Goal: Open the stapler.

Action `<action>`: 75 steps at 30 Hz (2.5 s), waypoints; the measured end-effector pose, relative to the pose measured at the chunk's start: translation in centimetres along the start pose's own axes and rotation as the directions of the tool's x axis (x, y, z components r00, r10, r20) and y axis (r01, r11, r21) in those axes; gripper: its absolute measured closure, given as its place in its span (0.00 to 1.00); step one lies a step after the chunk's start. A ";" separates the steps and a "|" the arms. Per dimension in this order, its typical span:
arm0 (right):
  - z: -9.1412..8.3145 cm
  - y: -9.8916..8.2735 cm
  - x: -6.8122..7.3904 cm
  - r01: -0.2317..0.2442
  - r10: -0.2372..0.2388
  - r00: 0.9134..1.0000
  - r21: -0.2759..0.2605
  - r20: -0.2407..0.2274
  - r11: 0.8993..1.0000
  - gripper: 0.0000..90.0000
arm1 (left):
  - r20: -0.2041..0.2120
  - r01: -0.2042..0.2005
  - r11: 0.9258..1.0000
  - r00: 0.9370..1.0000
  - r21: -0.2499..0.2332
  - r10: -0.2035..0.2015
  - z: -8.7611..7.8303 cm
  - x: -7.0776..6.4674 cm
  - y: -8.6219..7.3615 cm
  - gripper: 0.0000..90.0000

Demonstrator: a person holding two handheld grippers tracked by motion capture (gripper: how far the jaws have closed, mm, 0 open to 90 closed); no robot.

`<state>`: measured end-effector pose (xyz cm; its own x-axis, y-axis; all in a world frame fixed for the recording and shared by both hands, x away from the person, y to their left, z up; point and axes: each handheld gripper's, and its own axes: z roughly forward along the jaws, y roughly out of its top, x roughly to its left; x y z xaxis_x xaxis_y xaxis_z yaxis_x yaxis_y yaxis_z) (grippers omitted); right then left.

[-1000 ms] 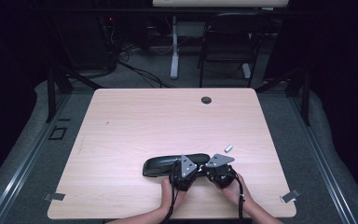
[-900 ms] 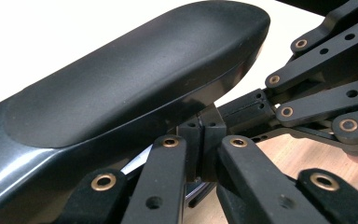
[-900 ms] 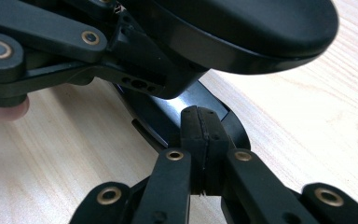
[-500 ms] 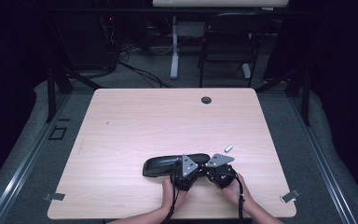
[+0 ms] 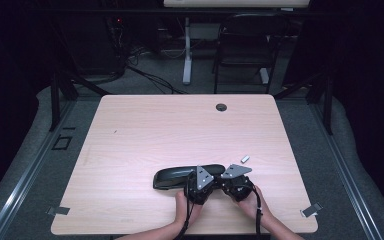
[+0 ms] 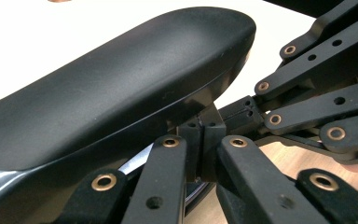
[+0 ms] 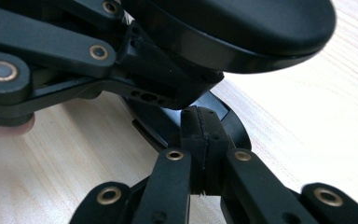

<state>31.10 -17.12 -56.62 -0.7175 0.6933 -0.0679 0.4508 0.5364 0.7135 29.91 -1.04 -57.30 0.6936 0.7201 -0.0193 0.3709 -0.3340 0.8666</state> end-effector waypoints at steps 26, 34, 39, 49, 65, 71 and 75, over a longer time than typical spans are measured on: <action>-0.1 -0.1 -0.1 -0.022 0.022 1.000 0.001 -0.006 1.000 1.00 | 0.012 -0.026 0.999 1.000 -0.025 0.026 -0.2 0.3 -0.3 1.00; -0.1 -0.2 0.0 -0.012 0.012 1.000 -0.007 -0.001 1.000 1.00 | 0.021 -0.022 0.999 1.000 -0.029 0.023 -0.2 0.4 -0.3 1.00; -0.1 -0.3 0.0 -0.025 0.025 1.000 -0.008 -0.004 1.000 1.00 | 0.020 -0.024 0.999 0.999 -0.025 0.024 -0.2 0.4 -0.2 1.00; -0.1 -0.4 0.0 -0.027 0.027 1.000 -0.015 0.000 1.000 1.00 | 0.016 -0.011 1.000 1.000 -0.020 0.011 -0.4 0.4 -0.2 1.00; -0.1 -0.4 0.0 -0.041 0.041 0.999 -0.021 0.000 0.999 1.00 | 0.036 0.012 1.000 0.999 -0.017 -0.011 -0.2 0.3 0.0 1.00; -0.1 -0.4 -0.1 -0.053 0.053 0.999 -0.024 -0.009 0.998 1.00 | 0.037 0.009 1.000 0.999 -0.019 -0.008 -0.2 0.4 0.1 1.00; -0.1 -0.5 -0.3 -0.062 0.061 0.998 -0.027 -0.017 0.998 1.00 | -0.033 -0.106 0.965 0.994 -0.240 0.101 -3.1 0.1 4.1 1.00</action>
<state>31.03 -17.59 -56.92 -0.6977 0.7163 -0.0119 0.4795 0.4793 0.7351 29.64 -0.44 -52.19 0.7067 0.7024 0.0843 0.1366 -0.2525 0.9579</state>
